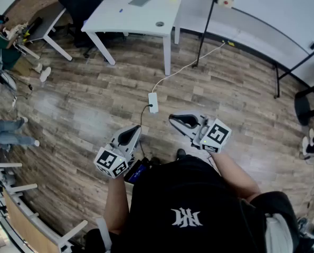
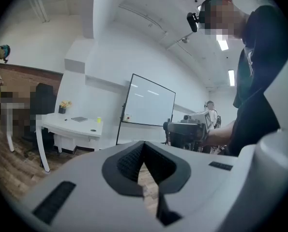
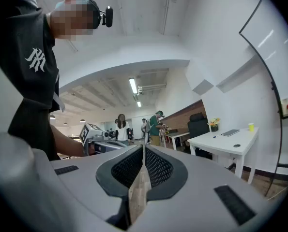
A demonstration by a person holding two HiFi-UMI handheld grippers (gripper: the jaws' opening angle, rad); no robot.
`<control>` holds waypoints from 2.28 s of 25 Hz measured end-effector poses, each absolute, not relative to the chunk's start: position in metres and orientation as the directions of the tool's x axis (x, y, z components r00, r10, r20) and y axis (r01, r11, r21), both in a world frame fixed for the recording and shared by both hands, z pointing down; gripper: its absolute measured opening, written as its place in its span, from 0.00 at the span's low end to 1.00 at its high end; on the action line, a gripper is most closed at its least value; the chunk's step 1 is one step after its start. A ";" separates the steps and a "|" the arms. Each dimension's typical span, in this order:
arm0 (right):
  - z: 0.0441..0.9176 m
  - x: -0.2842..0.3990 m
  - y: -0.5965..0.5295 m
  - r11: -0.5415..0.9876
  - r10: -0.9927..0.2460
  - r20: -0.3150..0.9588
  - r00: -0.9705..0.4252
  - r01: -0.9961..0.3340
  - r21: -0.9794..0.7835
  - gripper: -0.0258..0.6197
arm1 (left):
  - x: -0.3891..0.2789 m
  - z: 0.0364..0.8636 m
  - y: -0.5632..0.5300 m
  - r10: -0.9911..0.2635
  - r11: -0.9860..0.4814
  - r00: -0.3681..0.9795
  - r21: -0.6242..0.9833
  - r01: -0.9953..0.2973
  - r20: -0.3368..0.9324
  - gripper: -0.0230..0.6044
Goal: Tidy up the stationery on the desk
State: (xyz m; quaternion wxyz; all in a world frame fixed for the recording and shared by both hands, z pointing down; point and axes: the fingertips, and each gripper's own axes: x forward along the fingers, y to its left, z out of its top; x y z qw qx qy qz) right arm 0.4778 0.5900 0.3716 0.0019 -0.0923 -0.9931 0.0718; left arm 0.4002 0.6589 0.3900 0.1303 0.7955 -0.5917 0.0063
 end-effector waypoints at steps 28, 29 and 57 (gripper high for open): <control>0.386 0.504 0.503 0.964 0.198 -0.013 -0.980 0.197 -0.179 0.11 | 0.417 0.396 0.577 -0.949 -0.206 0.251 0.229 -0.951 0.190 0.04; 0.387 0.500 0.498 0.964 0.197 -0.009 -0.980 0.195 -0.182 0.11 | 0.413 0.397 0.571 -0.948 -0.211 0.256 0.231 -0.950 0.187 0.04; 0.378 0.247 0.278 0.976 0.157 0.066 -0.985 0.145 -0.161 0.11 | 0.162 0.388 0.338 -0.931 -0.297 0.340 0.264 -0.918 0.133 0.04</control>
